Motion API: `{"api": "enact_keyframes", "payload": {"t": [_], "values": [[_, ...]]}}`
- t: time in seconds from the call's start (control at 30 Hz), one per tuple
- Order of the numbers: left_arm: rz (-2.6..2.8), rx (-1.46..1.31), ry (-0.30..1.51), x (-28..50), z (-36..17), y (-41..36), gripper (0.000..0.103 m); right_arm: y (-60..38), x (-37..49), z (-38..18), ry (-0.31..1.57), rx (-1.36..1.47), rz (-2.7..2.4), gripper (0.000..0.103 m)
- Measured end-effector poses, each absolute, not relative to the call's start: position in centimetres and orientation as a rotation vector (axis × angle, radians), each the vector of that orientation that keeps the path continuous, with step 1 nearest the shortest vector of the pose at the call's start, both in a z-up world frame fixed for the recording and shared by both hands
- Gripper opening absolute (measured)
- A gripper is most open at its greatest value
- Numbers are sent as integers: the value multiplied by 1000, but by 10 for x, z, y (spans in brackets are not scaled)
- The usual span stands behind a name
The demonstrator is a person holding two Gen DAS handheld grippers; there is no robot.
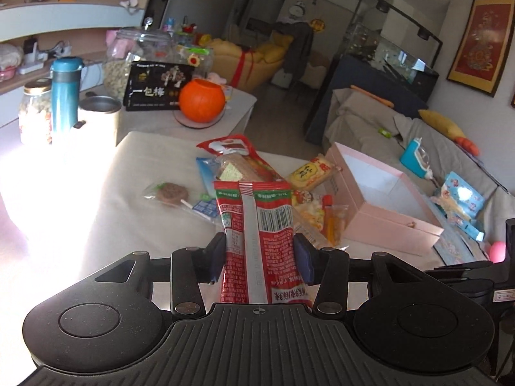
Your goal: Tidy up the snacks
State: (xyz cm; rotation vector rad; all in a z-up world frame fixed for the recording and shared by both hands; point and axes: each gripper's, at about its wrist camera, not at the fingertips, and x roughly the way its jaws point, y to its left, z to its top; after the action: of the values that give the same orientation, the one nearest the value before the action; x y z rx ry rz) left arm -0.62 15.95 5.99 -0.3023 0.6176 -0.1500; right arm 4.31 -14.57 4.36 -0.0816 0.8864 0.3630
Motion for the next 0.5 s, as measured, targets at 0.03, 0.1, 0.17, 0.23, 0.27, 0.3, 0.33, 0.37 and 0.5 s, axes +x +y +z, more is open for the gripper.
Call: {"api": "enact_keyframes", "payload": {"t": [0.03,0.1,0.17,0.23,0.27,0.3,0.33,0.37,0.5], "values": [[-133,-301,622,-7,59,161,50,-143,40,45,878,-81,385,8],[-105,-313,633,-10,57,166,50,-132,37,48,867,-80,439,17],[-73,-328,642,-12,57,174,50,-119,35,51,865,-67,492,41],[-34,-323,647,-14,57,180,50,-103,33,54,851,-39,533,68],[-5,-307,648,-16,59,182,50,-92,31,56,834,-28,550,71],[24,-284,649,-16,60,182,50,-82,30,59,824,-27,569,71],[47,-263,650,-16,61,183,50,-70,29,61,816,-32,596,71],[70,-238,650,-16,62,183,50,-57,27,63,809,-41,618,71],[108,-200,659,-16,62,185,50,-11,29,47,878,-124,671,72]]}}
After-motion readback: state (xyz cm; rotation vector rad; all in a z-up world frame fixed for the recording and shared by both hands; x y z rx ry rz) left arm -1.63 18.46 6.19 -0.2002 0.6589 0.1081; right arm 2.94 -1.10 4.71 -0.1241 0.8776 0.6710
